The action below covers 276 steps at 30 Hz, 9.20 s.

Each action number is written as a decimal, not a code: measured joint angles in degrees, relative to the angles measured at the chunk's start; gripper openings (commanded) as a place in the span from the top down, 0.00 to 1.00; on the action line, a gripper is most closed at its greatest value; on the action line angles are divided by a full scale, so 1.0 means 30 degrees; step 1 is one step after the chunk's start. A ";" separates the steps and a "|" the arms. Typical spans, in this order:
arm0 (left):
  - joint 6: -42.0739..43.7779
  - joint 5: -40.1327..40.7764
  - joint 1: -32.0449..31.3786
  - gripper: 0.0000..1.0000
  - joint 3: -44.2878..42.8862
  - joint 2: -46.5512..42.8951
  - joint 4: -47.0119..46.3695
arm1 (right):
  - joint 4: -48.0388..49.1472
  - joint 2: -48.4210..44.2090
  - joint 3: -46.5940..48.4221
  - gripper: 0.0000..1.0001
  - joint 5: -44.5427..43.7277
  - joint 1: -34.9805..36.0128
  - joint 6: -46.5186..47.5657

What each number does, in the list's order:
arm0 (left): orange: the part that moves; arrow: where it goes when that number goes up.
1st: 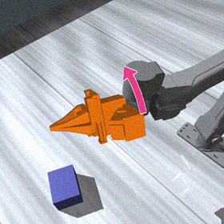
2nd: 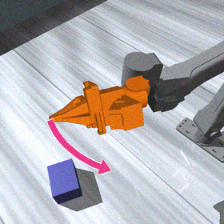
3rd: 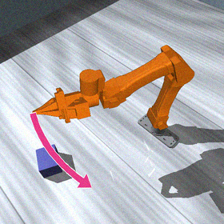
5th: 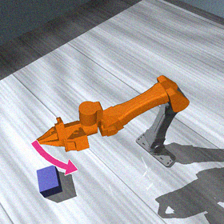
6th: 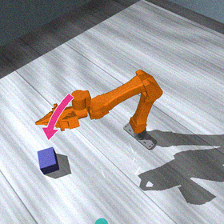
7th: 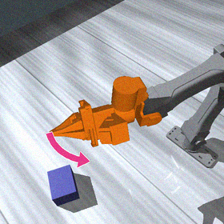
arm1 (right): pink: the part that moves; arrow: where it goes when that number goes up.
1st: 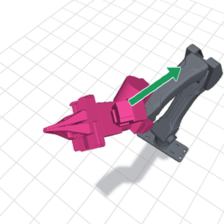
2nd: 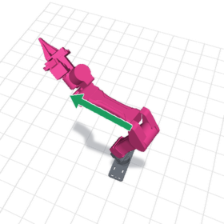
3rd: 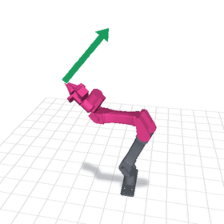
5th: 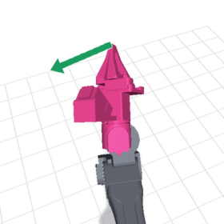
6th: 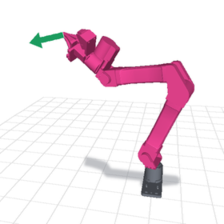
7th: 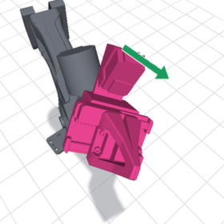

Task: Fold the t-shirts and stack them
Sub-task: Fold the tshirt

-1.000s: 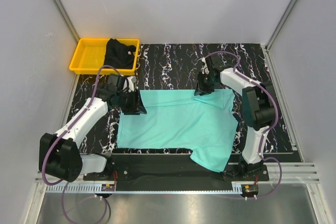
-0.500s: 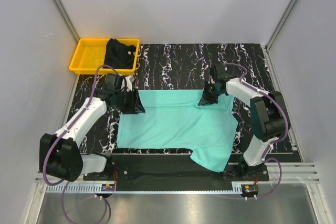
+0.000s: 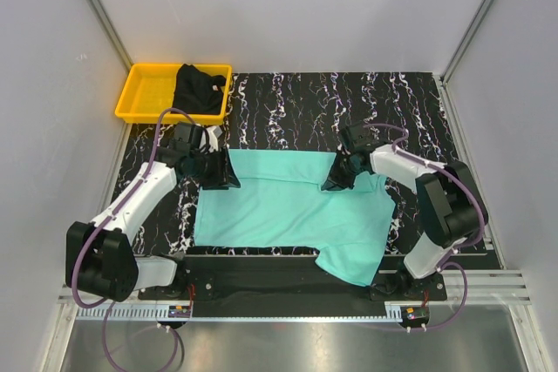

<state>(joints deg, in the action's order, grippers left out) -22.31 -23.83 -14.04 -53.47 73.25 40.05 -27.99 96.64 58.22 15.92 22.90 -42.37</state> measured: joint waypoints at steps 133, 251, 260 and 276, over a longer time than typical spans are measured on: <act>-0.3286 -0.1107 0.7082 1.00 0.1566 0.7191 -0.4422 | 0.1399 -0.7679 -0.8983 0.56 0.3002 -0.8386 -0.5173; -0.2572 -0.1603 0.7082 1.00 -0.1355 0.3191 -0.3410 | -0.1865 -0.7431 0.0015 1.00 0.0954 -0.8269 -0.1603; -0.2747 -0.1537 0.7082 0.96 0.0204 0.2827 -0.3315 | -0.2594 -0.7220 0.1093 1.00 0.1093 -0.8510 -0.1166; -0.2368 -0.0874 0.7082 0.50 0.1574 0.2259 -0.2295 | -0.3694 -1.0316 -0.1705 1.00 0.1610 -0.8517 -0.1188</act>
<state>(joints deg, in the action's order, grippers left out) -29.41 -26.46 7.20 -48.75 80.03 33.17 -39.07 65.69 53.10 20.75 -2.66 -45.93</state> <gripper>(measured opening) 0.496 0.011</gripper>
